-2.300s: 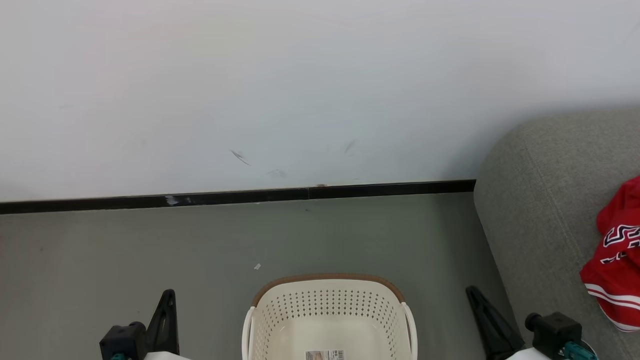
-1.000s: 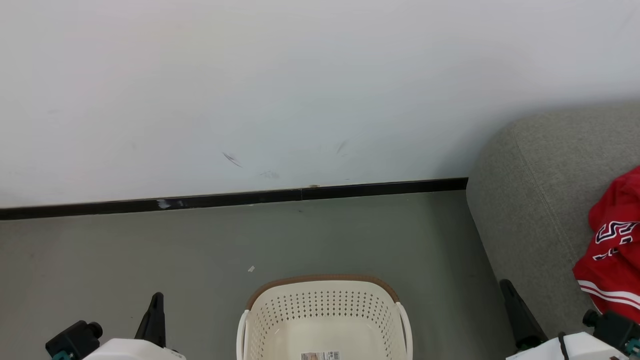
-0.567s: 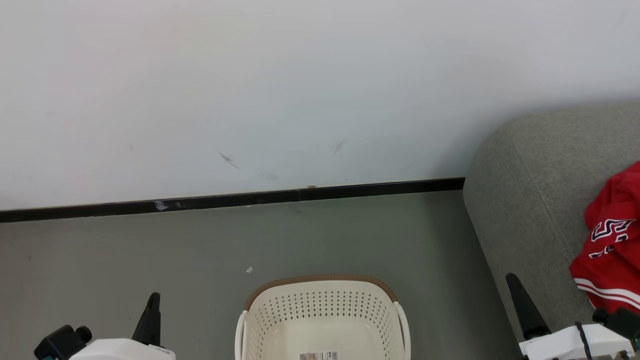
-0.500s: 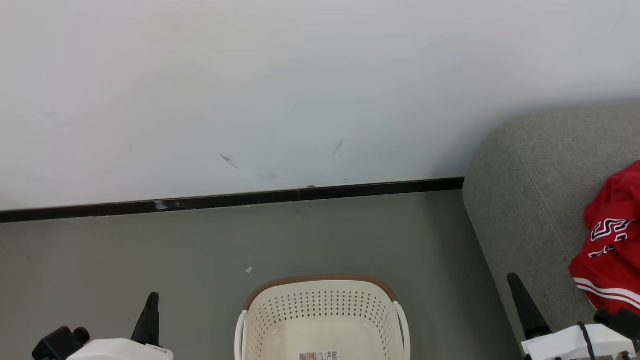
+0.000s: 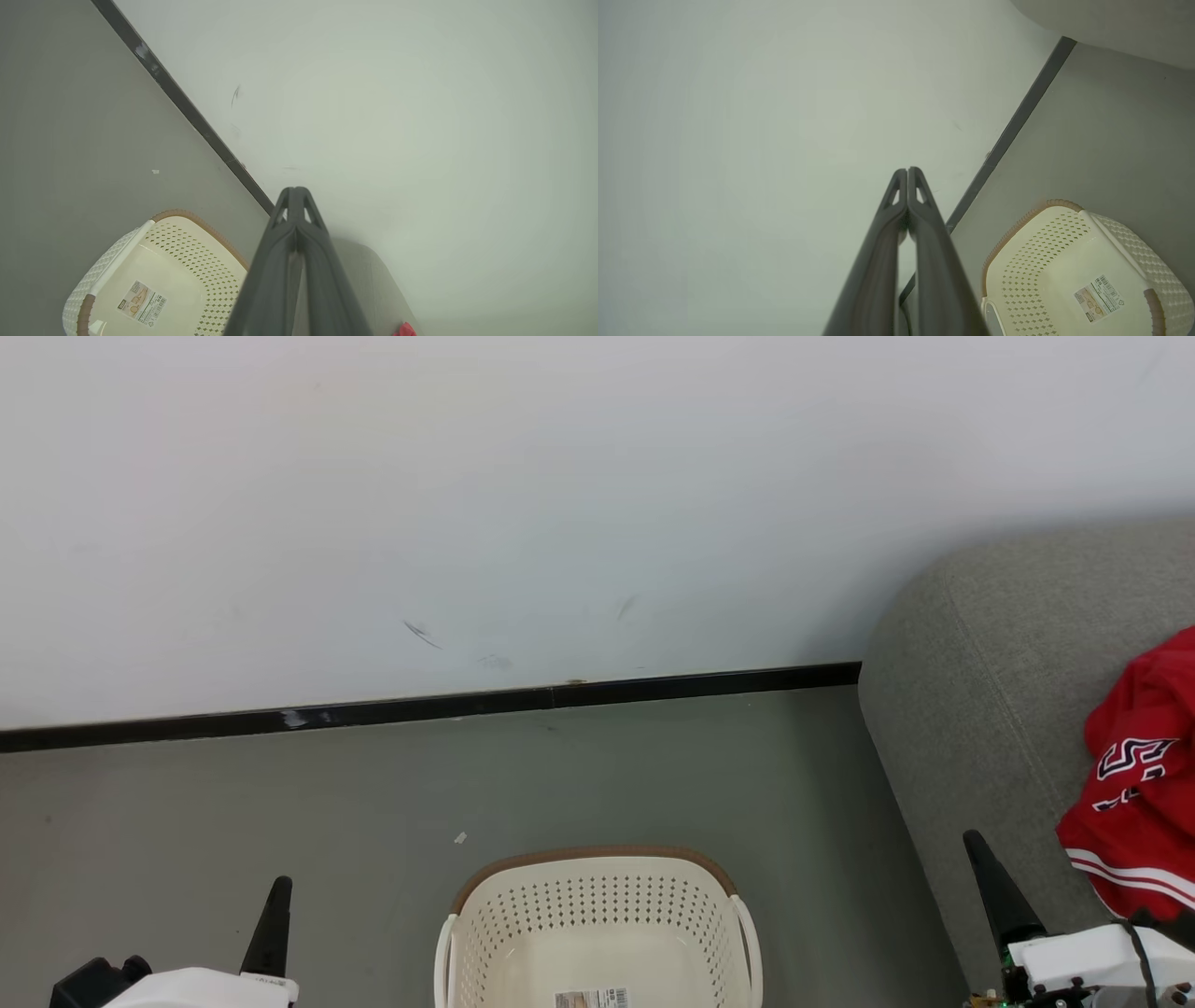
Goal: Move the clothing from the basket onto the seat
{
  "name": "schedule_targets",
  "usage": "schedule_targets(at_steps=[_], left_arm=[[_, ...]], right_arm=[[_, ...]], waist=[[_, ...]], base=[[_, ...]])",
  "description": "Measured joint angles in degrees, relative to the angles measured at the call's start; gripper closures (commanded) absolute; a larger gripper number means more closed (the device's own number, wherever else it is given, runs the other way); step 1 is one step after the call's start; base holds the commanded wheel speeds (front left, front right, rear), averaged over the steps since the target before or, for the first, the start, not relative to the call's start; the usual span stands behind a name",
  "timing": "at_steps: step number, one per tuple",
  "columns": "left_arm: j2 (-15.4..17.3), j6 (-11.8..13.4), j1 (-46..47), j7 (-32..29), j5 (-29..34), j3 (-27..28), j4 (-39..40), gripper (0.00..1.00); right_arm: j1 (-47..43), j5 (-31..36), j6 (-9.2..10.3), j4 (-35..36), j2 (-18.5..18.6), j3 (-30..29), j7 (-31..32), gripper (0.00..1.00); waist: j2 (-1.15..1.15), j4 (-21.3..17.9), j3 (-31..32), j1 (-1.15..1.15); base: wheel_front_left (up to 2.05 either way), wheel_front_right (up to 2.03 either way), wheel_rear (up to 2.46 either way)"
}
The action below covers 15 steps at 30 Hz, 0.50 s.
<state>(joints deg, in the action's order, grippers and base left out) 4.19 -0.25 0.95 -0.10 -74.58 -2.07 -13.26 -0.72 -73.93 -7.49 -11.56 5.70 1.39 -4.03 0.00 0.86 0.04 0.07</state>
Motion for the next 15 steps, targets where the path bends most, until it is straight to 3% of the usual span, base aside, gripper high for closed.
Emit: schedule_targets(at_steps=[15], left_arm=[[-0.73, -3.71, 1.05, -3.09, -10.54, 3.18, -0.82, 1.00]], right_arm=[[2.25, -14.16, 0.00, -1.58, 0.86, -0.64, 2.25, 1.00]], waist=[[0.00, -0.52, -0.16, -0.03]], base=[[0.00, 0.00, 0.00]])
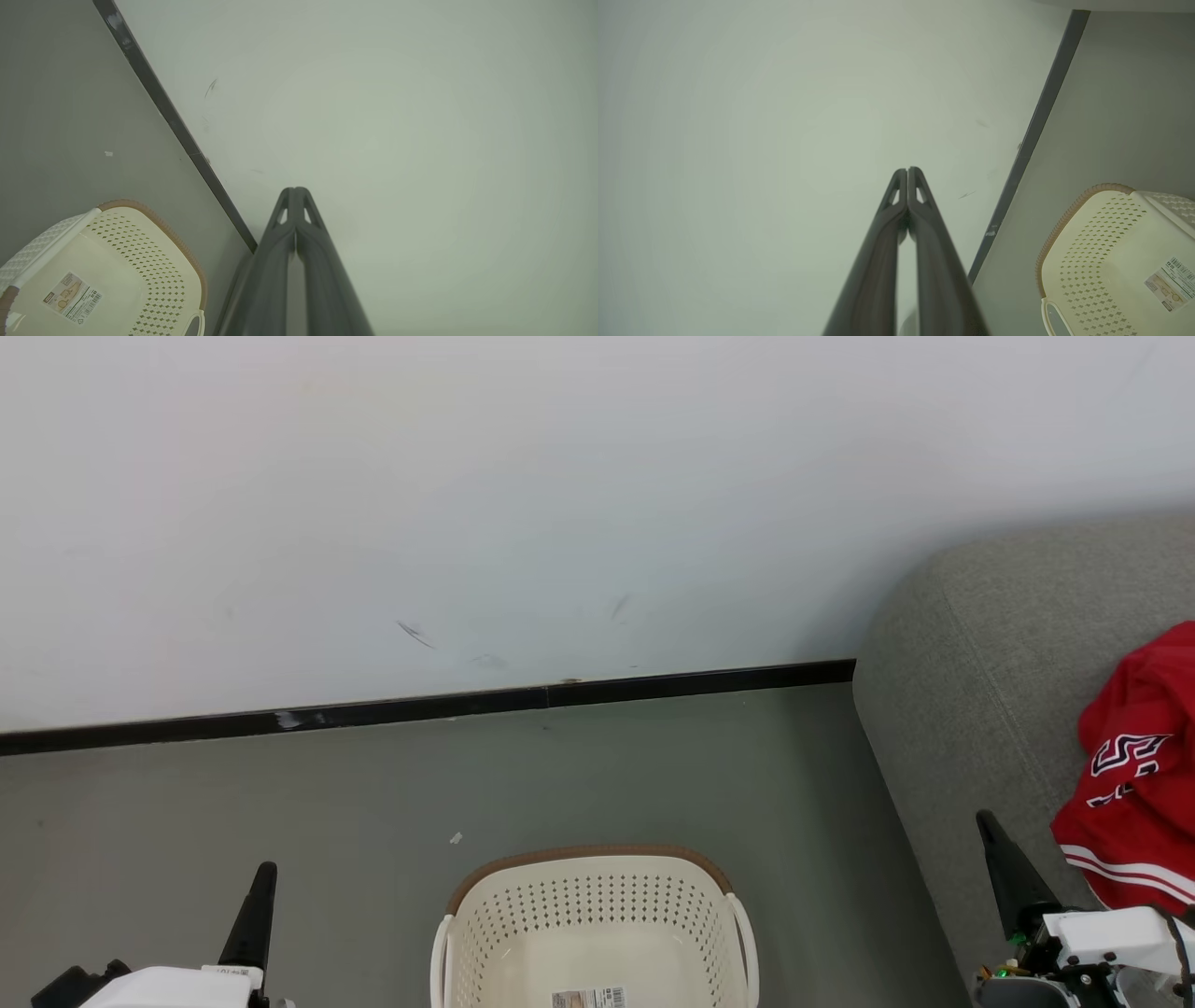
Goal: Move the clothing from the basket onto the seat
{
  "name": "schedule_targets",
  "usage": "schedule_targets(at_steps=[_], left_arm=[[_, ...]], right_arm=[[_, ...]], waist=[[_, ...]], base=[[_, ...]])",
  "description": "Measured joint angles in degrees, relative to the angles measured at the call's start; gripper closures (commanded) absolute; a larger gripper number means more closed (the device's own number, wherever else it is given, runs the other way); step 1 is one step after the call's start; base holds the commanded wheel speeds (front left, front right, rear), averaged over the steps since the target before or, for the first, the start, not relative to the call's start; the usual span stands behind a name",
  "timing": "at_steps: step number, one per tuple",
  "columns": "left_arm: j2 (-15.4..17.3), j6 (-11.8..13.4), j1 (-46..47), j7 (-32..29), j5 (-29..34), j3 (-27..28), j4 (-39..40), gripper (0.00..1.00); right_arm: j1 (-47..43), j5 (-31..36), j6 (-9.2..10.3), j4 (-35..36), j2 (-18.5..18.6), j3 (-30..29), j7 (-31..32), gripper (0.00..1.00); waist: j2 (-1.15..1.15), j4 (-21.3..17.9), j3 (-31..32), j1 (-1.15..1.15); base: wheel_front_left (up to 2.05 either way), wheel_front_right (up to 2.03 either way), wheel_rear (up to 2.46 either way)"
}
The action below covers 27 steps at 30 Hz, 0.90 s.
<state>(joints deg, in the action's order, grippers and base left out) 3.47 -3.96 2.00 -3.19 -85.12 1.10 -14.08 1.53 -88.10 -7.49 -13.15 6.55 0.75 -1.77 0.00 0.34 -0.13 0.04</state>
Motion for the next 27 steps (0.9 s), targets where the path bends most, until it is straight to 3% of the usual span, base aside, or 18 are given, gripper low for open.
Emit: schedule_targets(at_steps=[11, 27], left_arm=[[-0.80, -2.52, 0.65, -1.86, -7.51, 2.14, -0.69, 1.00], [-0.90, -2.77, 1.05, -1.86, -7.71, 2.27, -1.13, 1.00]], right_arm=[[0.72, -9.95, 0.01, -0.75, 0.68, -0.42, 1.35, 1.00], [1.38, -10.16, 0.01, -1.04, 0.70, -0.62, 1.77, 1.00]], waist=[[0.00, -0.34, -0.05, 0.00], [0.00, -0.34, -0.05, -0.01]], base=[[0.00, 0.00, 0.00], [0.00, 0.00, 0.00]])
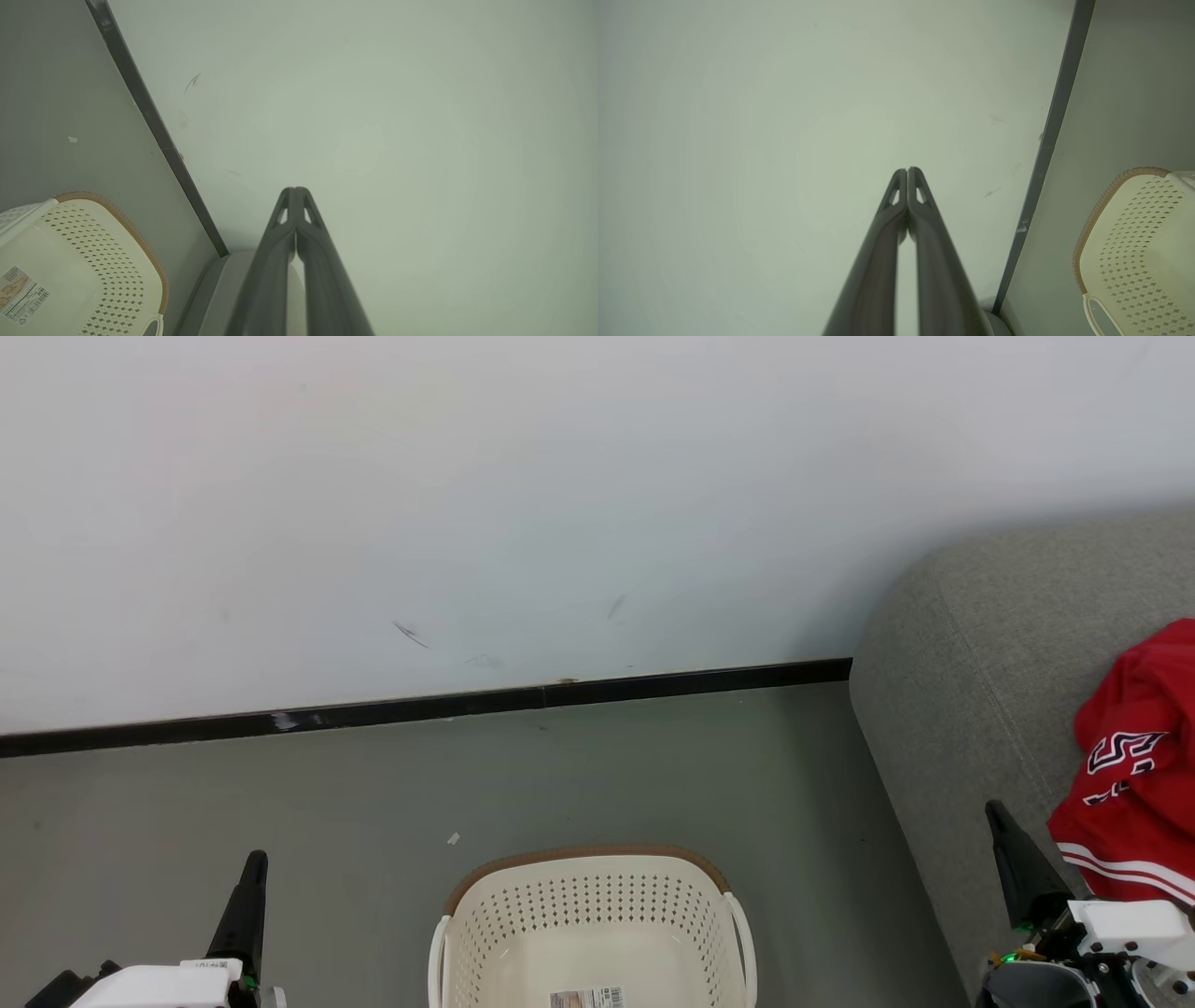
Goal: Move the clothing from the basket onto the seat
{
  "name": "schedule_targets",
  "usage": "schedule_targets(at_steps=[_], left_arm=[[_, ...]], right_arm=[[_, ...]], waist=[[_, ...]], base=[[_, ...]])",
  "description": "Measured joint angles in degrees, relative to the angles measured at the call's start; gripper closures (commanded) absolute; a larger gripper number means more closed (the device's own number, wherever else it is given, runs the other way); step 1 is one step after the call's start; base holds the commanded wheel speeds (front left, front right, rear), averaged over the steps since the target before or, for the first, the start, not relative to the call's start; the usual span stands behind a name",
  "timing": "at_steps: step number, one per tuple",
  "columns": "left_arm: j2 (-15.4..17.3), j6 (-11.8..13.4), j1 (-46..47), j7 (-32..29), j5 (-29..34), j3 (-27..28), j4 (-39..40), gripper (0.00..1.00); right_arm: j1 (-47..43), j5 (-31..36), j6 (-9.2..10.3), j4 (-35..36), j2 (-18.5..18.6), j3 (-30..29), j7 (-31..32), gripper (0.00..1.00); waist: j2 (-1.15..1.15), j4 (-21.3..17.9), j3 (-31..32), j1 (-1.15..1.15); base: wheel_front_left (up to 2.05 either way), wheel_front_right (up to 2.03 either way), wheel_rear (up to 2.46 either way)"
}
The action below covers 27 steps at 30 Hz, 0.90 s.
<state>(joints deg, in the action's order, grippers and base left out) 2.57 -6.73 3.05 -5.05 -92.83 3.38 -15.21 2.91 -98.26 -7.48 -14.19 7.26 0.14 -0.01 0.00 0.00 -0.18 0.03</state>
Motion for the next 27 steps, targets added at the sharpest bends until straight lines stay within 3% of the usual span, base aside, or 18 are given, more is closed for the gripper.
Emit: schedule_targets(at_steps=[27], left_arm=[[-0.01, -0.05, 0.12, -0.01, 0.00, 0.14, -0.40, 1.00]], right_arm=[[0.01, 0.02, 0.00, -0.54, -0.04, -0.52, 0.09, 1.00]], waist=[[0.00, 0.00, 0.01, -0.01]], base=[[0.00, 0.00, 0.00]])
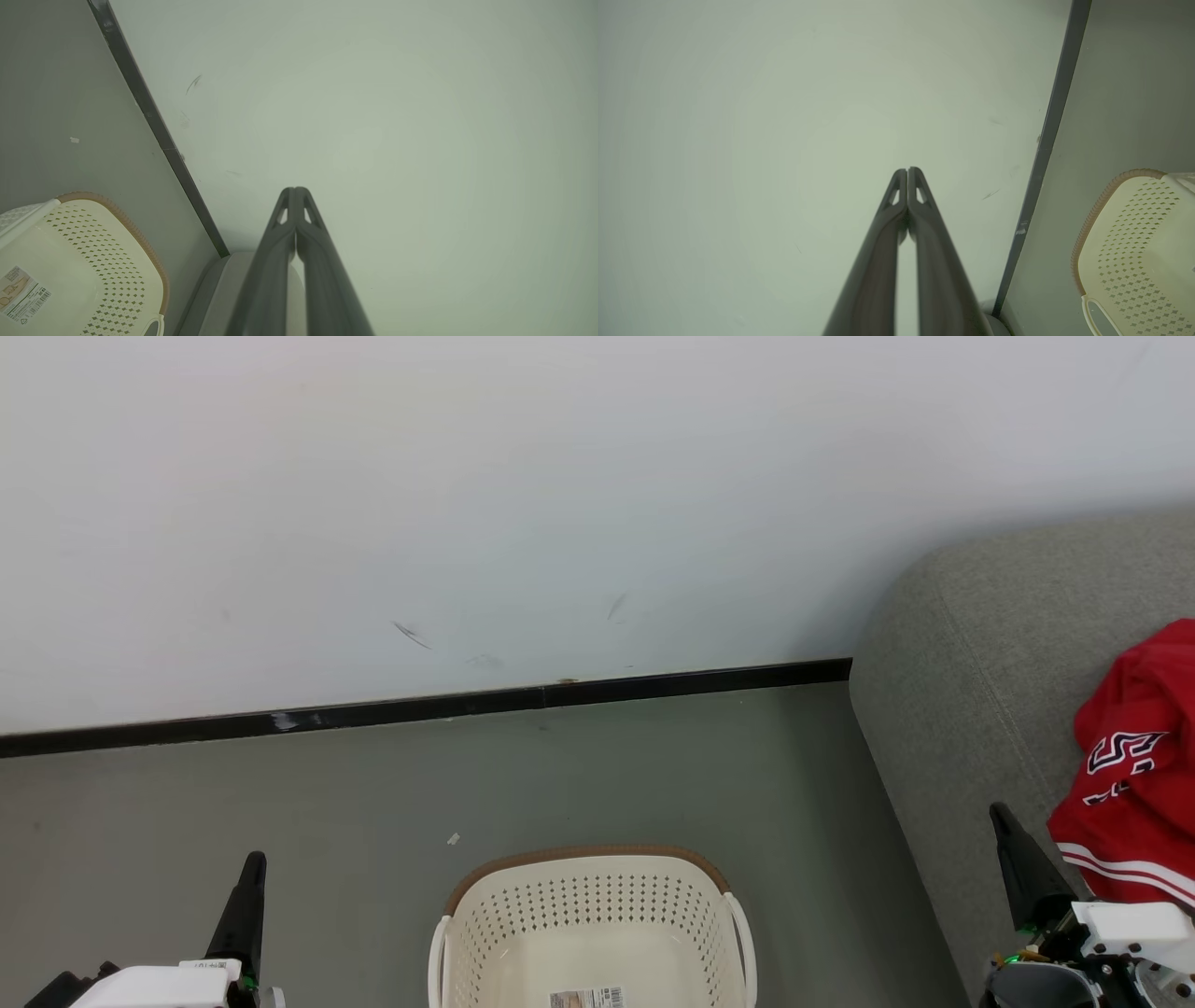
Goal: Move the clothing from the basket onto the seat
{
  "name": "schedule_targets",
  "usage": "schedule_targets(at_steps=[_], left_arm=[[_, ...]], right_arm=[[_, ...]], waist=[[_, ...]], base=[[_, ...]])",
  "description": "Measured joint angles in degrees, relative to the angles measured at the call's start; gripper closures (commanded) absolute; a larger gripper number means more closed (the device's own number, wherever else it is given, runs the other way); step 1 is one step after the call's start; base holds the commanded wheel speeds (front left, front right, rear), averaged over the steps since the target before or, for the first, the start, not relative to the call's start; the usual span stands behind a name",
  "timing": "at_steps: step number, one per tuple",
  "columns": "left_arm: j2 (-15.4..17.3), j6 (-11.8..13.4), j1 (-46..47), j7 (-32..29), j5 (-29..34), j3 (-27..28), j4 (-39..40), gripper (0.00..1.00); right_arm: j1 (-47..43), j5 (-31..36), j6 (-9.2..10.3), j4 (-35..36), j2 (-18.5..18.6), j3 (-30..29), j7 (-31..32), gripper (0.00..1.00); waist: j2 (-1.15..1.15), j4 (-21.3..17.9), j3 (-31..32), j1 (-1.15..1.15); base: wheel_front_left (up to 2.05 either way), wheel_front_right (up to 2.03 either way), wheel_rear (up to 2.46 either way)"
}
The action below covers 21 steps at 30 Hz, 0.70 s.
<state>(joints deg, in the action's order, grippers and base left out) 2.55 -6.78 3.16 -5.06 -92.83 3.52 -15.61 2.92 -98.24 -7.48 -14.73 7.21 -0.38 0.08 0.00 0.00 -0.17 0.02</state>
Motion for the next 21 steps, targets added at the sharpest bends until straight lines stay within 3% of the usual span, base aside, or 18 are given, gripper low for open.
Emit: schedule_targets(at_steps=[21], left_arm=[[-0.02, -0.01, 0.02, -0.25, 0.00, 0.02, -0.19, 1.00]], right_arm=[[0.01, 0.01, 0.00, -0.07, -0.11, -0.23, 0.44, 1.00]], waist=[[0.00, 0.00, 0.00, 0.00]], base=[[0.00, 0.00, 0.00]])
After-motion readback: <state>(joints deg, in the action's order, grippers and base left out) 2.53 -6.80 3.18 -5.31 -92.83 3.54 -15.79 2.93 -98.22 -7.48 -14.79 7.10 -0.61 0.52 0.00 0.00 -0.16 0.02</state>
